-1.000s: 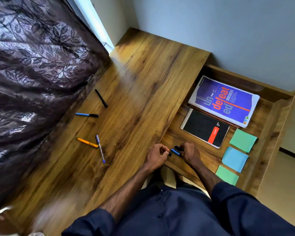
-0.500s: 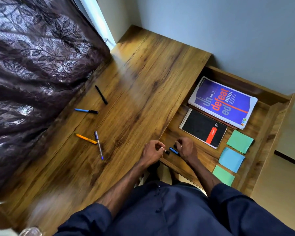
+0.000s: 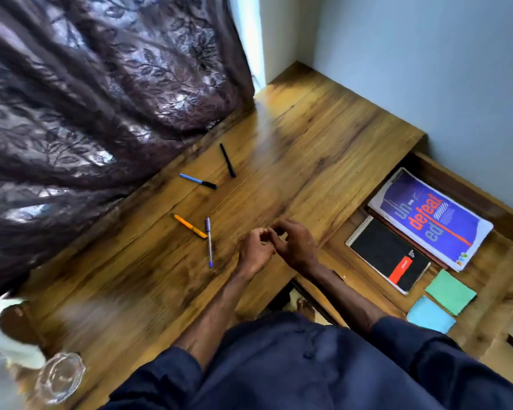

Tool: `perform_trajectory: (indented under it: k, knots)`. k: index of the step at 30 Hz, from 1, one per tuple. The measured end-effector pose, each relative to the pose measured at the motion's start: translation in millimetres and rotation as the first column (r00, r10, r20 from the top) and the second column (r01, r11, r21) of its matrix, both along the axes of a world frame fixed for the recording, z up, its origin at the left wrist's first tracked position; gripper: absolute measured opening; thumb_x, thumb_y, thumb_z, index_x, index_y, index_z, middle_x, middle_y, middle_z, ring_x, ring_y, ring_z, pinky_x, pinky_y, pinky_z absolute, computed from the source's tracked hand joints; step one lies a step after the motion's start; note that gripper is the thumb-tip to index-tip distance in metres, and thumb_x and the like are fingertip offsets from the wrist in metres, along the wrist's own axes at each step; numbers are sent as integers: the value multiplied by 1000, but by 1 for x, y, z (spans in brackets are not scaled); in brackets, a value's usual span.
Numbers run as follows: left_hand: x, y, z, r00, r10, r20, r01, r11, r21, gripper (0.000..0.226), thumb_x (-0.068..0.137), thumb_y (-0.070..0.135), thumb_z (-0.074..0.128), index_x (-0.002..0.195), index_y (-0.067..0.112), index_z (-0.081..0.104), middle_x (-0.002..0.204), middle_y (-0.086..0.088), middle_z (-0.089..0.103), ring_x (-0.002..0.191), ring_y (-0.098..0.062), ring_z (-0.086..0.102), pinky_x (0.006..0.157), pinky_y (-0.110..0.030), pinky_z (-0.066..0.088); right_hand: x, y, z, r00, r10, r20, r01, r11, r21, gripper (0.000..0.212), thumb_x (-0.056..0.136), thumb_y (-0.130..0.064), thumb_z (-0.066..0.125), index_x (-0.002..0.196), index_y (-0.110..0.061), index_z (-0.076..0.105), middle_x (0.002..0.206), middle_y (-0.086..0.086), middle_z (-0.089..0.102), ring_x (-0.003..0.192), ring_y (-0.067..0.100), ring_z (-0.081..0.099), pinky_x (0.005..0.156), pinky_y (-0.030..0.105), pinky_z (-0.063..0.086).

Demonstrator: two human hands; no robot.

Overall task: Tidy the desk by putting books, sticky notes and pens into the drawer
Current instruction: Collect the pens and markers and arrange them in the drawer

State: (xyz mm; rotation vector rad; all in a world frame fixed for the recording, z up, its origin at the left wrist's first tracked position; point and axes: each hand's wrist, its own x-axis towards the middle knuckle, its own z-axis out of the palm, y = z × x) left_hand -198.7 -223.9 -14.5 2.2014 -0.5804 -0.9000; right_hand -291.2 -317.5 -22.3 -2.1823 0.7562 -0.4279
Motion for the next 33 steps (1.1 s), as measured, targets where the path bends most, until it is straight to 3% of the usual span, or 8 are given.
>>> perform_trajectory:
  k: [7,11,15,19,22,25,28,33]
  knots:
    - [54,55,-6,952,285,114,-287,958,2,12,90,18,66,100,17,72,102,0,75,96,-19,71,78,-30,54,59,31,-1,975,194,-107,-197,980,-21,10,88,-20,70,87,-11,75,83,2,71,72,17,65,66,41,56]
    - [91,80,-9,869,442,223,-454,891,5,9,90,20,65,97,15,69,102,-6,76,99,-30,70,84,-38,53,86,43,-6,948,253,-194,-253,967,24,15,90,-22,69,90,-9,77,88,5,76,78,20,70,74,42,57]
    - [132,93,-13,792,585,175,-599,800,38,19,93,26,65,97,7,65,103,-15,73,100,-35,67,83,-39,50,105,52,-10,937,265,-228,-265,964,34,17,90,-24,68,95,-11,78,93,4,77,83,19,72,76,38,58]
    - [167,95,-17,811,535,235,-581,783,221,46,92,50,61,86,7,76,94,-13,77,88,-30,72,77,-39,58,120,54,-12,928,275,-252,-281,960,14,15,90,-25,68,96,-16,78,92,-1,77,79,11,71,72,34,60]
    - [183,88,-19,852,476,219,-524,777,348,55,89,59,60,100,8,78,101,-10,78,93,-28,74,82,-40,61,135,49,-12,929,266,-259,-268,963,27,13,89,-26,69,94,-18,78,89,-3,76,76,10,69,69,32,60]
    - [190,80,-19,857,461,228,-515,778,360,45,86,51,67,102,11,80,100,-7,79,92,-25,75,81,-37,61,154,39,-11,936,227,-268,-227,973,32,11,90,-27,70,91,-19,77,87,-4,75,71,5,64,60,13,50]
    - [197,78,-22,804,570,169,-594,782,190,34,86,39,71,97,8,80,93,-9,80,85,-25,75,72,-31,58,182,26,-5,954,187,-235,-186,982,27,9,89,-21,72,90,-14,77,86,-2,76,66,1,60,53,1,39]
    - [217,87,-22,724,684,87,-685,728,-22,30,93,32,67,98,4,77,91,-10,79,77,-18,71,61,-20,49,238,2,9,978,98,-187,-101,995,-7,11,87,-10,68,93,-3,74,94,14,75,83,29,70,73,45,57]
